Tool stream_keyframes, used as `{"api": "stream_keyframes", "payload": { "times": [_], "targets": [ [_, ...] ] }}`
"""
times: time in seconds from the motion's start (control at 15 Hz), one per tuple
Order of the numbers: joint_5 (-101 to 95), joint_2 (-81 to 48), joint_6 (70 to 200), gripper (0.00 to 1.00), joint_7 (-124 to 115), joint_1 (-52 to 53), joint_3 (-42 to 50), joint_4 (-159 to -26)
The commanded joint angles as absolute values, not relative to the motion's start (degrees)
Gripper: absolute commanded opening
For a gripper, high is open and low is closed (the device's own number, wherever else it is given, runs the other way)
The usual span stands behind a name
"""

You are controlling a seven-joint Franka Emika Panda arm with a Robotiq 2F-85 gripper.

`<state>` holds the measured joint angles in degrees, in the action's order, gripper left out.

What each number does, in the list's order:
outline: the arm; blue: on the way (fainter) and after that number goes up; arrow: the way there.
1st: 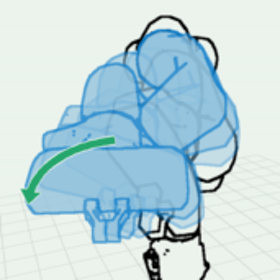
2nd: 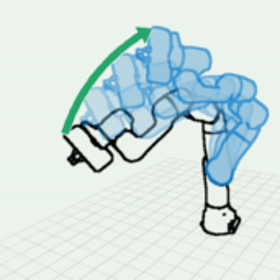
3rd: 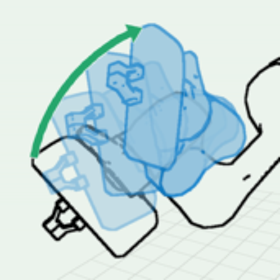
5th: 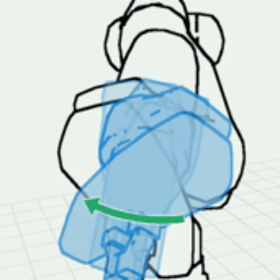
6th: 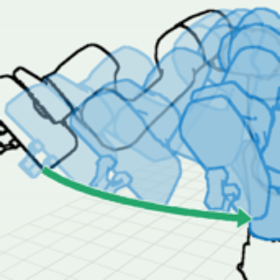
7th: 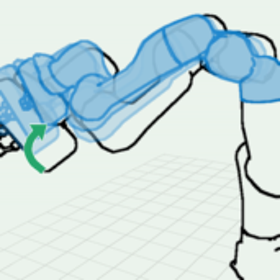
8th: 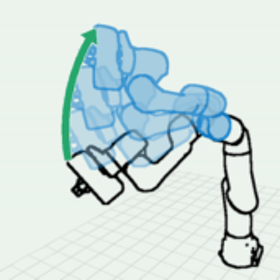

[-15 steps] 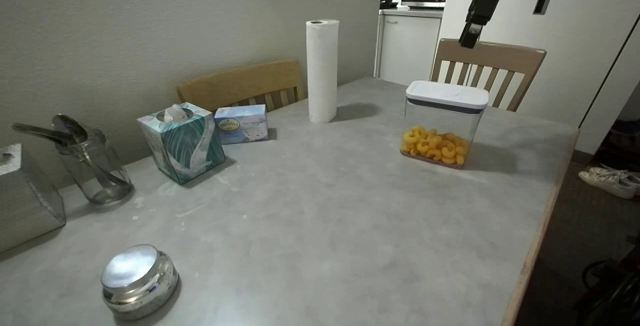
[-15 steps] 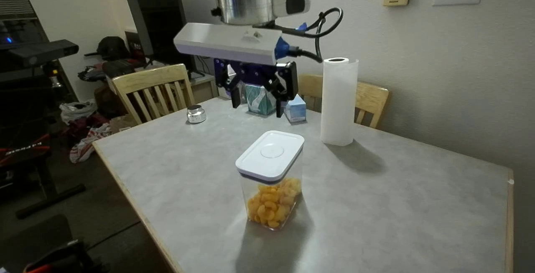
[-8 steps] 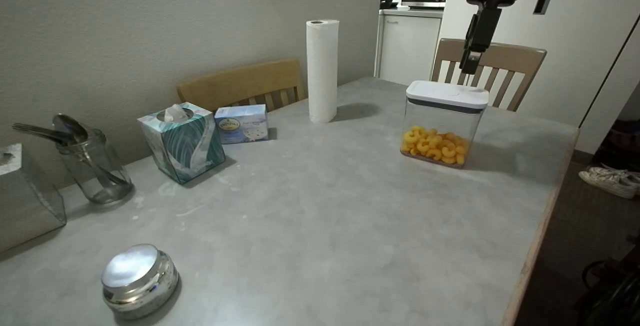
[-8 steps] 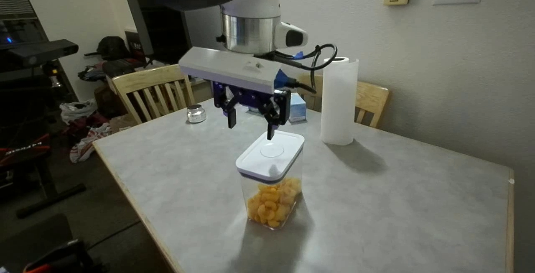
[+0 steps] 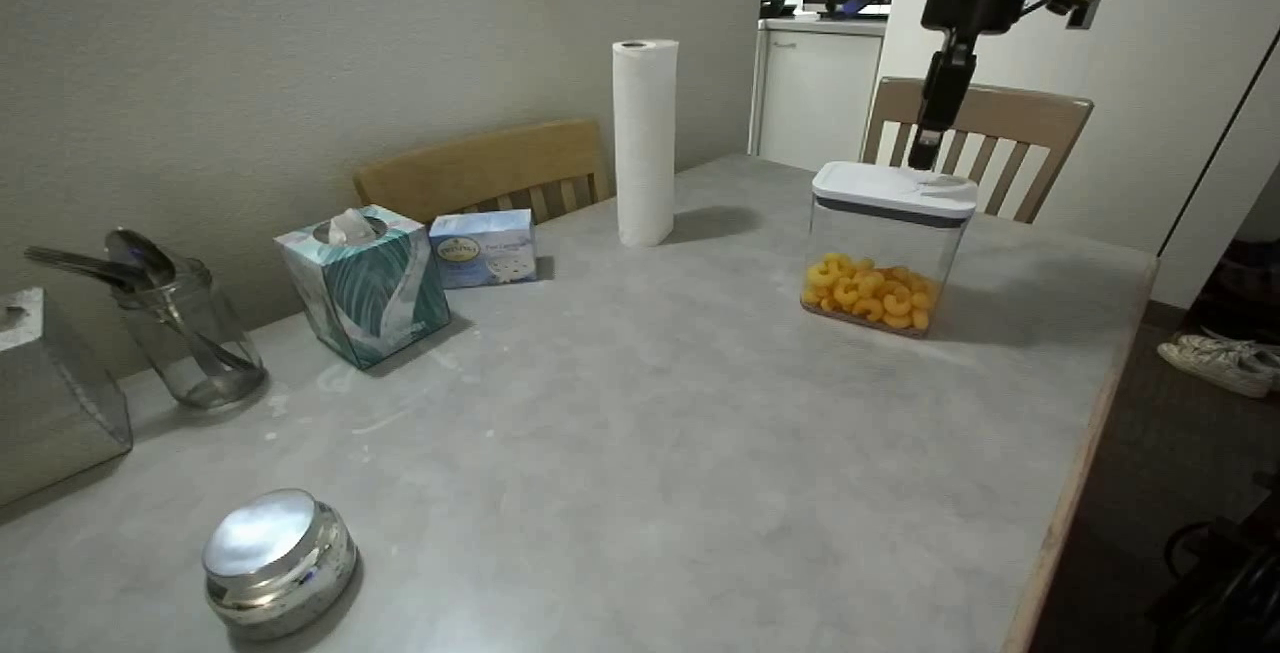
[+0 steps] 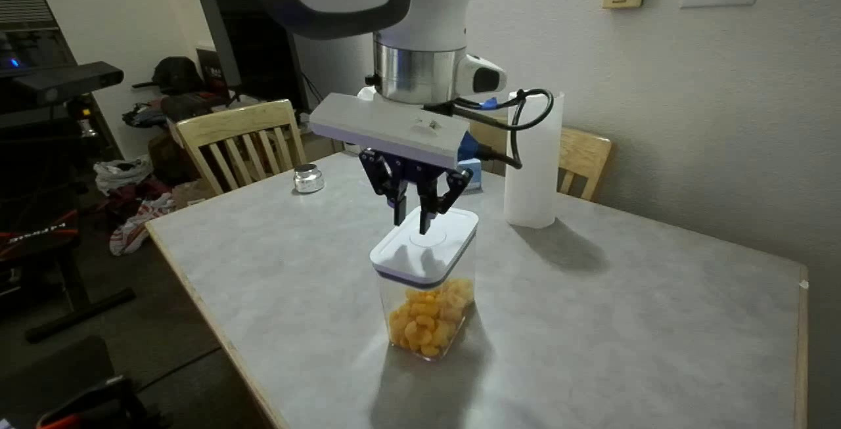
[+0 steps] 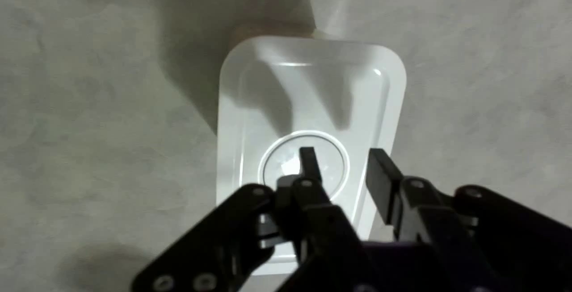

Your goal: Press down on the top of the white lid and remove it from the clear food container

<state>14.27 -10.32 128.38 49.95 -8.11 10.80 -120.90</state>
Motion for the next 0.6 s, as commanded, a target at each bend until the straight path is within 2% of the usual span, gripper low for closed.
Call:
{"api": "stream_keyframes", "payload": {
  "times": [0.0, 0.07, 0.53],
  "targets": [
    [16.85, -13.09, 130.97, 0.04, 52.84, -10.54, 7.98, -118.74],
    [16.92, -13.5, 131.7, 0.0, 53.03, -10.75, 7.58, -118.57],
    [14.76, -16.67, 130.83, 0.0, 51.02, -11.6, 6.55, -116.72]
  ]
}}
